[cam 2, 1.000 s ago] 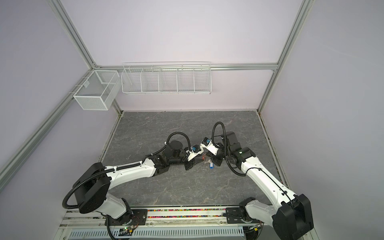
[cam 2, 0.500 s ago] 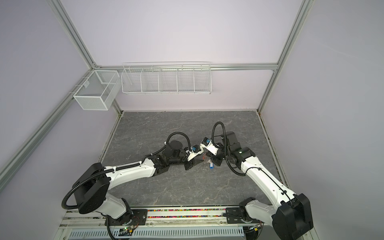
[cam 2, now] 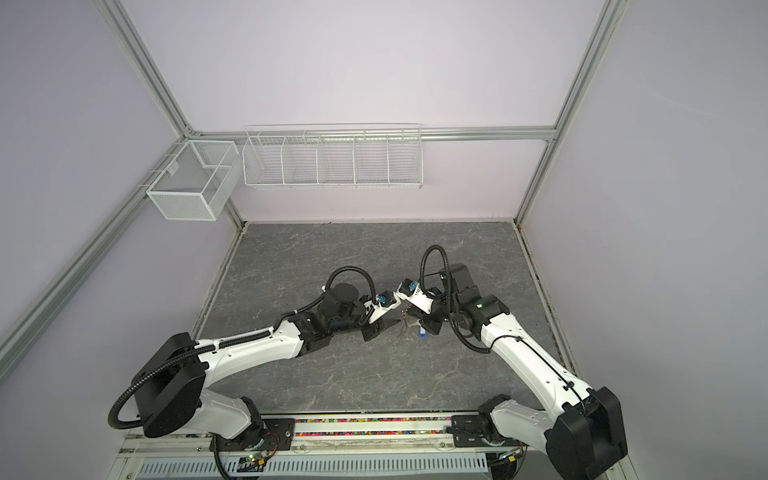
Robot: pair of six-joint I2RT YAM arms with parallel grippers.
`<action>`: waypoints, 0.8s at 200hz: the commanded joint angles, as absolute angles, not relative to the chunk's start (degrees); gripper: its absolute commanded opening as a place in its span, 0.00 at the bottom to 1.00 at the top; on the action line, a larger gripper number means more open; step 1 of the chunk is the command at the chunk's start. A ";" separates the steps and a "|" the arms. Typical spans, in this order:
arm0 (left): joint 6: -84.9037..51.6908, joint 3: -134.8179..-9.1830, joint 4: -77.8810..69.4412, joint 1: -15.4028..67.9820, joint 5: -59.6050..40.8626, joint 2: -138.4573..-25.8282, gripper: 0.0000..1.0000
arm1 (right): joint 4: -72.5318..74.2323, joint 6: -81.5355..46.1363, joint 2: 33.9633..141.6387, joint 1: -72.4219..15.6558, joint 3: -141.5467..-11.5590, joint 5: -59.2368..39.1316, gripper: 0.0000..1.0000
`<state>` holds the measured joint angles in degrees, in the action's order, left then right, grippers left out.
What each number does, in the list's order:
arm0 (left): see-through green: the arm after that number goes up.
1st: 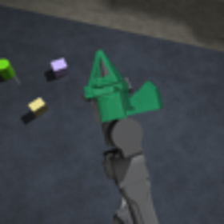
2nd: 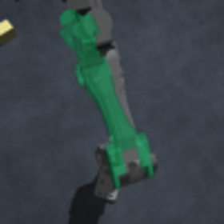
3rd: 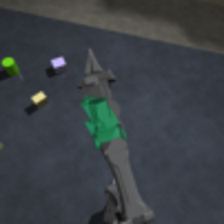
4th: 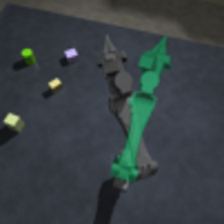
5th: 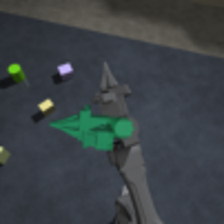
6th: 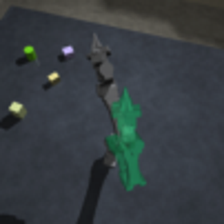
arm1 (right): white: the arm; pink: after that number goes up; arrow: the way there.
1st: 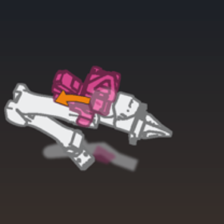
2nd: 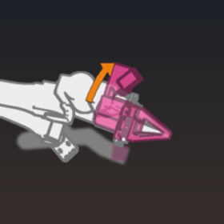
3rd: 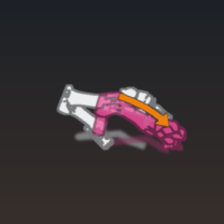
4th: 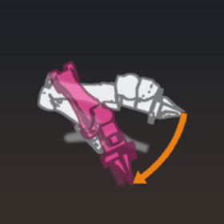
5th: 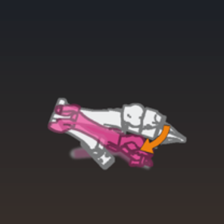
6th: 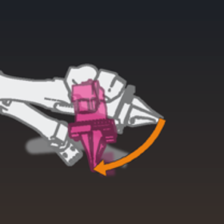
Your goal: Put the keys on the keyring
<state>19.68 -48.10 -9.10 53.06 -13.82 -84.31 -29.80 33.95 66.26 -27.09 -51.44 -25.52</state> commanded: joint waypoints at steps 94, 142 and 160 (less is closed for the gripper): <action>20.52 -48.84 -8.60 52.69 -26.51 -86.47 0.43 | -31.26 36.42 66.88 -27.89 -52.29 -28.21 0.07; 19.44 -49.66 -10.70 52.67 -28.48 -88.06 0.43 | -31.18 36.12 67.31 -27.88 -52.38 -28.04 0.07; 19.04 -49.71 -11.48 52.65 -28.98 -88.28 0.43 | -31.28 35.86 67.32 -27.90 -52.36 -27.85 0.07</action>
<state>19.33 -48.05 -9.15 52.14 -25.96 -87.05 -31.48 35.09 66.57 -27.35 -51.44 -26.79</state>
